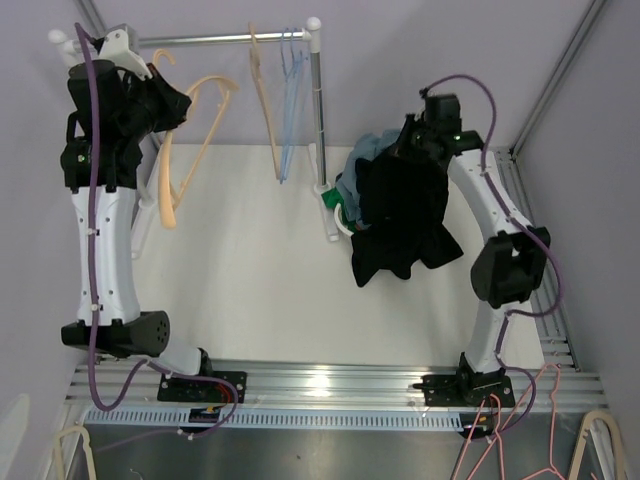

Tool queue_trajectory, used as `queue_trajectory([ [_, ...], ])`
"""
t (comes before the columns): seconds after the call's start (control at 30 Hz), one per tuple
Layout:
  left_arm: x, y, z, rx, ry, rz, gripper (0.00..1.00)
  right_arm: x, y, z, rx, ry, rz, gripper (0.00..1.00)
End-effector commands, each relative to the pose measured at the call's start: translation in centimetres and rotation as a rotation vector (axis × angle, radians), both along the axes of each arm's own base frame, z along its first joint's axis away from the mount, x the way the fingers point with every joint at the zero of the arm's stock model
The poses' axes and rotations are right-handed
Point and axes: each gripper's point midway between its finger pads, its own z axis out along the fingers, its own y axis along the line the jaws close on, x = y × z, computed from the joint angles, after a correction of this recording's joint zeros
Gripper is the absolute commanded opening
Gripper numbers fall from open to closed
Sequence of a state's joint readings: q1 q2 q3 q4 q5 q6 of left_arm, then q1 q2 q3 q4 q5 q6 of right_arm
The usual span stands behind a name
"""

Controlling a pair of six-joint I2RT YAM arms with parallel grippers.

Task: Remove the t-shirt from the hanger

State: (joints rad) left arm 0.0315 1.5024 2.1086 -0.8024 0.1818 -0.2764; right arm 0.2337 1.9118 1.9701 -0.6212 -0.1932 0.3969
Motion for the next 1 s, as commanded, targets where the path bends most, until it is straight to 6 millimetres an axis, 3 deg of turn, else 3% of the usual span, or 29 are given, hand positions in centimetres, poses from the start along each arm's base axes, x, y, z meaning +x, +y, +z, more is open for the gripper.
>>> queue_trajectory([
  [0.0,2.0,-0.4,2.1,0.030,-0.109,-0.047,0.01,-1.4,0.8,-14.1,-0.043,0.318,0.030,0.09],
  [0.03,2.2,-0.5,2.3,0.035,-0.119,-0.054,0.01,-1.8,1.1,-15.5,-0.057,0.345,0.044,0.58],
  [0.07,2.8,-0.7,2.2,0.040,-0.125,-0.068,0.01,-2.2,1.0,-16.8,-0.074,0.372,0.047,0.85],
  [0.1,3.3,-0.7,2.1,0.047,-0.133,-0.072,0.01,-2.2,0.7,-17.3,-0.105,0.369,0.024,0.99],
  [0.13,3.2,-0.6,3.4,0.070,-0.168,-0.074,0.01,-2.8,0.4,-18.1,-0.125,0.379,0.017,0.99],
  [0.2,5.0,-0.2,2.4,0.101,-0.144,-0.061,0.01,-2.9,0.4,-17.1,-0.122,0.333,0.010,0.99],
  [0.23,4.6,0.1,4.3,0.129,-0.182,-0.050,0.01,-3.3,0.2,-15.6,-0.113,0.306,0.007,1.00],
  [0.3,6.1,0.4,3.8,0.139,-0.163,-0.045,0.01,-3.5,0.1,-14.1,-0.112,0.265,0.012,0.99],
  [0.33,6.4,0.4,3.9,0.137,-0.166,-0.043,0.01,-3.8,0.0,-12.4,-0.104,0.231,0.015,0.99],
  [0.43,7.6,0.5,3.5,0.146,-0.175,-0.025,0.01,-4.7,0.0,-11.1,-0.098,0.203,0.032,0.99],
  [0.57,9.3,-0.9,2.6,0.156,-0.188,-0.053,0.01,-6.4,0.6,-9.2,-0.041,0.167,0.066,1.00],
  [0.73,11.7,-3.3,0.9,0.187,-0.172,-0.075,0.01,-7.6,0.7,-9.9,-0.023,0.173,0.078,0.99],
  [0.97,13.7,-4.7,-1.2,0.194,-0.145,-0.076,0.01,-8.9,1.3,-10.0,-0.006,0.171,0.109,0.99],
])
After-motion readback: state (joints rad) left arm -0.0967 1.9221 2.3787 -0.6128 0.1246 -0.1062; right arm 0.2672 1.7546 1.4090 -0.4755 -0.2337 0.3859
